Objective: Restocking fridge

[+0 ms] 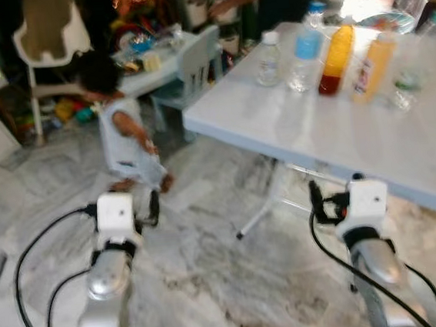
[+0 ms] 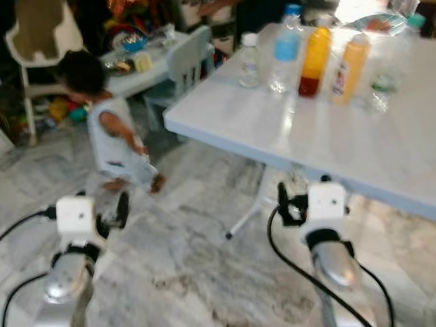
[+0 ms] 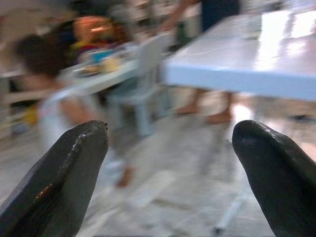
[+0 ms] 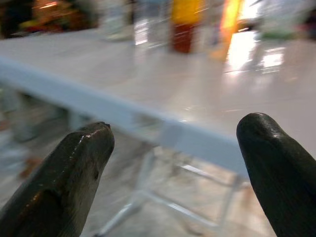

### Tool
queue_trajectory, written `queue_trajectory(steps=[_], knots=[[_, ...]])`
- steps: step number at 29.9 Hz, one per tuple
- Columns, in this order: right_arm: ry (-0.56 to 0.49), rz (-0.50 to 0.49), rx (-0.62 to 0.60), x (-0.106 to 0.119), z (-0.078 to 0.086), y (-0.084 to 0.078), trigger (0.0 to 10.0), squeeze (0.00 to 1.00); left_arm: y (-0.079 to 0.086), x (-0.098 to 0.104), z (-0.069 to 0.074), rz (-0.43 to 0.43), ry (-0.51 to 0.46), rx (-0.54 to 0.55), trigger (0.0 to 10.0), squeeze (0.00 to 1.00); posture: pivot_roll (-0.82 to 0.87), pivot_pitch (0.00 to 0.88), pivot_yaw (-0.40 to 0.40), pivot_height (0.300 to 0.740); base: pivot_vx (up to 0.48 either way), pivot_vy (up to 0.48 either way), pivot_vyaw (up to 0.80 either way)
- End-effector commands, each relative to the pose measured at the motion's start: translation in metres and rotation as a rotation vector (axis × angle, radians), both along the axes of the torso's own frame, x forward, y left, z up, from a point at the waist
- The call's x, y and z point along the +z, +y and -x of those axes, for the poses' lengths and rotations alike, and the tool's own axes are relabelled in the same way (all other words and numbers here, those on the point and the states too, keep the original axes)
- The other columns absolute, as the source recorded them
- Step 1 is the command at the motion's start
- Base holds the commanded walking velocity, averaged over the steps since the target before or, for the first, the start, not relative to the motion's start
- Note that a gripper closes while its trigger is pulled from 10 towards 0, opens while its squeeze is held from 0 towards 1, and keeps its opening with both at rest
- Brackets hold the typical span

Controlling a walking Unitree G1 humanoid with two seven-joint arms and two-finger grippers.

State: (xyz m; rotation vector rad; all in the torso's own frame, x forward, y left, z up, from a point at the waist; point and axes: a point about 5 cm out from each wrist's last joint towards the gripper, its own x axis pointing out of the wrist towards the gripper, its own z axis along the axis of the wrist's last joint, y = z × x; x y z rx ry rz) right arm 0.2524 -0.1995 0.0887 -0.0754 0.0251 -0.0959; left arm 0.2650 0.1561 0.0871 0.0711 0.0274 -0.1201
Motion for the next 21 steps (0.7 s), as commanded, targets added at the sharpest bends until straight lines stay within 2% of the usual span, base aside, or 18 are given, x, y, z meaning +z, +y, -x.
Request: queue_trajectory(steps=[1,13,21], knots=[[-0.026,-0.004,0.016,0.007,-0.004,0.005,10.0,0.00,0.006,0.006,-0.002,-0.006,-0.024,0.007,10.0,0.00,-0.02,0.008,0.013,0.740,0.000,0.000,-0.80],[-0.013,-0.001,0.027,0.005,-0.006,0.005,10.0,0.00,0.001,0.007,-0.003,0.011,-0.014,-0.016,10.0,0.00,-0.02,0.003,0.012,0.740,0.312,0.000,-0.78],[-0.062,0.002,0.044,0.016,-0.020,0.010,10.0,0.00,-0.005,0.012,-0.009,0.022,-0.039,-0.026,10.0,0.00,-0.02,0.003,0.019,0.740,0.405,0.000,0.00]])
